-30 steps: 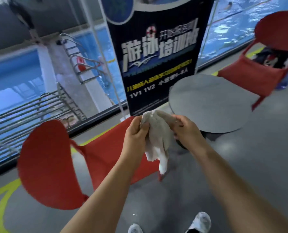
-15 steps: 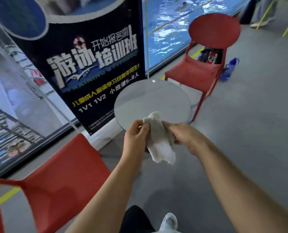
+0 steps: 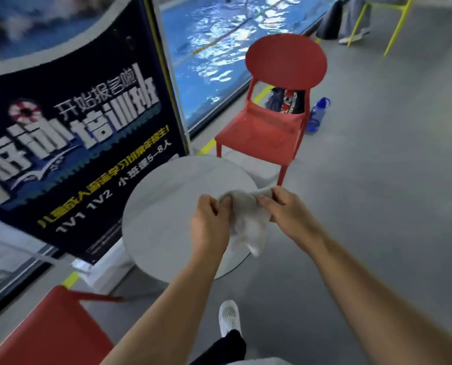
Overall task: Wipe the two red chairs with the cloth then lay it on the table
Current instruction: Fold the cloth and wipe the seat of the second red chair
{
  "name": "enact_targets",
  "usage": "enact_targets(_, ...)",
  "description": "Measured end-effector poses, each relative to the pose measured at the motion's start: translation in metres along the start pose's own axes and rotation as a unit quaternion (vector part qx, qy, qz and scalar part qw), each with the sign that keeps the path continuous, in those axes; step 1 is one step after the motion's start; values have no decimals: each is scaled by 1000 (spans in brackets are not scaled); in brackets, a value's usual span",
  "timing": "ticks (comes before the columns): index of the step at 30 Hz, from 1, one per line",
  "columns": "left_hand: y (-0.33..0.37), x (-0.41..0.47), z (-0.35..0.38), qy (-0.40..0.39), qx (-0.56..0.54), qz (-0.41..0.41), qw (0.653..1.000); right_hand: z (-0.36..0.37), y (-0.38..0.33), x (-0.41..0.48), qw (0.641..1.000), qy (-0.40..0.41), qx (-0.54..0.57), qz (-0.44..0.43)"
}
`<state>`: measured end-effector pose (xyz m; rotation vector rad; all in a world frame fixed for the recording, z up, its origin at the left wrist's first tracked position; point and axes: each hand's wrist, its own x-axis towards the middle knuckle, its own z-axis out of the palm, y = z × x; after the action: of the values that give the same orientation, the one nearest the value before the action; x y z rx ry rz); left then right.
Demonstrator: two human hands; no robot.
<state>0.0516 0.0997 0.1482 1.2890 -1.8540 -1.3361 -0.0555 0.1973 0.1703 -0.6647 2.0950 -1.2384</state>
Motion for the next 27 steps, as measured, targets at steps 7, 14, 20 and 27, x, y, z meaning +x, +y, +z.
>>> enact_targets(7, 44, 65, 67, -110, -89, -79, 987, -61, 0, 82, 991, 128, -33, -17)
enact_targets(14, 85, 121, 144, -237, -334, -295, 863, -135, 8, 149, 927, -106, 357, 46)
enact_targets(20, 120, 155, 228, -310, -321, -321, 835, -213, 28, 226, 940, -159, 302, 29)
enact_targets(27, 143, 179, 308, -50, -343, -153, 926, -295, 41, 313, 961, -172, 213, 50)
